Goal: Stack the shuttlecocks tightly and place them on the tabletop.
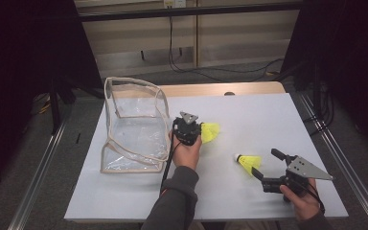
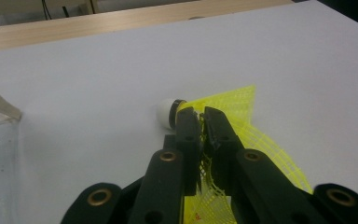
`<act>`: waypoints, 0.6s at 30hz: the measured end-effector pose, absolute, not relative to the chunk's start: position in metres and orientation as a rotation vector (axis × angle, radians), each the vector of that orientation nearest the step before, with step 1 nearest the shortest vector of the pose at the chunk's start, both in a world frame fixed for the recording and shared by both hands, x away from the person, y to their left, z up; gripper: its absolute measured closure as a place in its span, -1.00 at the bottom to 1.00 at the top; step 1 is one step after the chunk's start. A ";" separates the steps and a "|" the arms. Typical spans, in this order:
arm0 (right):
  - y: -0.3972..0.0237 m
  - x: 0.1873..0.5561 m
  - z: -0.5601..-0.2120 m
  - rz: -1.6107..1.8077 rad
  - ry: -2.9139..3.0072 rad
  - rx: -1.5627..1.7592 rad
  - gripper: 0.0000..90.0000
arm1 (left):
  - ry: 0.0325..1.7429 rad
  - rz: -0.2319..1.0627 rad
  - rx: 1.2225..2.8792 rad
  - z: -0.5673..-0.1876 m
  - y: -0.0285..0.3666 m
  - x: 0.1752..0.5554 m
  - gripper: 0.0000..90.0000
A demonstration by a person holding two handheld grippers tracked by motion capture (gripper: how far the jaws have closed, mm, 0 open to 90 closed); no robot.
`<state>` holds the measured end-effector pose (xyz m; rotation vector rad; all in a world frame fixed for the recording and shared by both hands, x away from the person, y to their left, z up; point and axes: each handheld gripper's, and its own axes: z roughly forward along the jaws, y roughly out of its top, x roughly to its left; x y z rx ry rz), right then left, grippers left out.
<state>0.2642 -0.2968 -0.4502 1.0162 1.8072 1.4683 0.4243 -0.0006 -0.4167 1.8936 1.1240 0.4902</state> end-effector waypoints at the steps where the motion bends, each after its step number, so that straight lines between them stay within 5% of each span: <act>1: -0.297 0.264 -0.450 1.469 1.807 1.016 -0.94 | 1.131 0.474 1.882 -0.417 -0.001 0.424 0.85; 11: -0.297 0.264 -0.450 1.469 1.809 1.015 -0.94 | 1.108 0.452 1.863 -0.417 -0.007 0.422 0.72; 18: -0.296 0.264 -0.450 1.469 1.809 1.014 -0.94 | 1.085 0.444 1.895 -0.418 -0.008 0.421 0.88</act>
